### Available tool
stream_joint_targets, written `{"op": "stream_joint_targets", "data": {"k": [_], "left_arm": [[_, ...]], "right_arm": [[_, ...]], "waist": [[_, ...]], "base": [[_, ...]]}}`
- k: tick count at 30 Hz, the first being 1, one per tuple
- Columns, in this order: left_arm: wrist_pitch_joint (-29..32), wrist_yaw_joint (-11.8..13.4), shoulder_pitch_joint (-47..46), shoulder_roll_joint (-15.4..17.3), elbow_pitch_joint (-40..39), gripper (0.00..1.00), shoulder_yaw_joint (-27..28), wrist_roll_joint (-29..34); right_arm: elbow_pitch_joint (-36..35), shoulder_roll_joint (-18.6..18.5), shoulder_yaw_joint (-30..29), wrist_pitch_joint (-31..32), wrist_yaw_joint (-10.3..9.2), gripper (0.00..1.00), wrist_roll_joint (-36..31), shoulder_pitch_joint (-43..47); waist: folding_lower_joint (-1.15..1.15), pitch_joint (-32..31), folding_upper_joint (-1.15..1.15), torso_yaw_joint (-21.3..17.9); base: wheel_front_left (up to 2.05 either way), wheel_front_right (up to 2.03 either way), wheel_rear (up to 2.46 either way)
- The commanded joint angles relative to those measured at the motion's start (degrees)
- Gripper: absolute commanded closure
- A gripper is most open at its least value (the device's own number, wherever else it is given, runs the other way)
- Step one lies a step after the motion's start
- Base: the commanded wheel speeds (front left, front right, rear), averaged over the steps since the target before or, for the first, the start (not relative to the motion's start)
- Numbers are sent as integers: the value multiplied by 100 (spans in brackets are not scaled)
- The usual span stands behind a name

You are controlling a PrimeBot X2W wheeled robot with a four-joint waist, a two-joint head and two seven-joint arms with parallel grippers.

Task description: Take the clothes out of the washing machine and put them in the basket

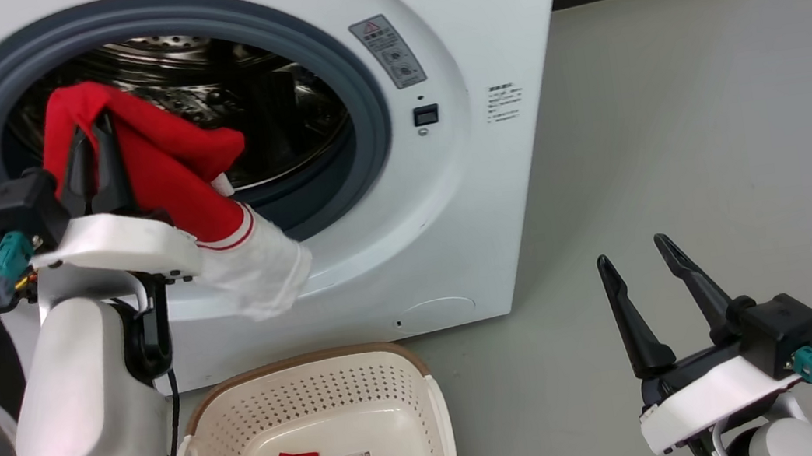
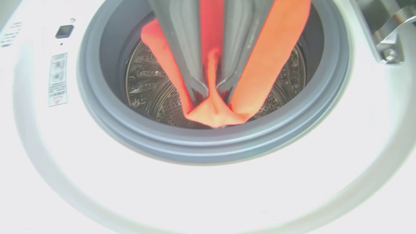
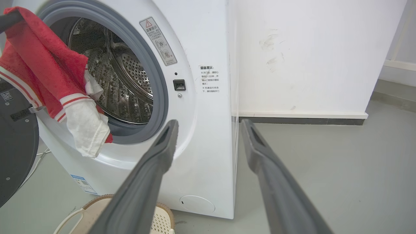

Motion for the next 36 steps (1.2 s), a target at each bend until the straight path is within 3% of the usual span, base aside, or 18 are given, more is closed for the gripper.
{"op": "stream_joint_targets", "data": {"k": [1, 11, 16, 24, 36], "left_arm": [[30, 49, 142, 3, -271, 100, -7, 8], [837, 368, 1585, -111, -3014, 100, -394, 154], [1144, 438, 2289, -276, -3347, 100, -698, 105], [1043, 295, 2602, -559, -1945, 100, -1102, -17], [685, 155, 1157, -670, 1426, 100, -1405, 257]], "right_arm": [[-41, 4, -12, 20, -2, 0, -3, 71], [-210, 4, 7, 127, -2, 0, -80, 142], [-272, 4, 55, 132, -2, 0, -99, 26], [-322, 4, 94, 106, -2, 0, -113, -194], [-358, 4, 271, -13, -3, 0, -58, -768]], "waist": [[1, -40, 0, 69], [1, 26, 0, 211], [1, 264, 0, 211], [1, 871, 0, 170], [1, 2170, 0, -82]], "base": [[0, 0, 0], [0, 0, 0], [0, 0, 0], [0, 0, 0], [0, 0, 0]]}}
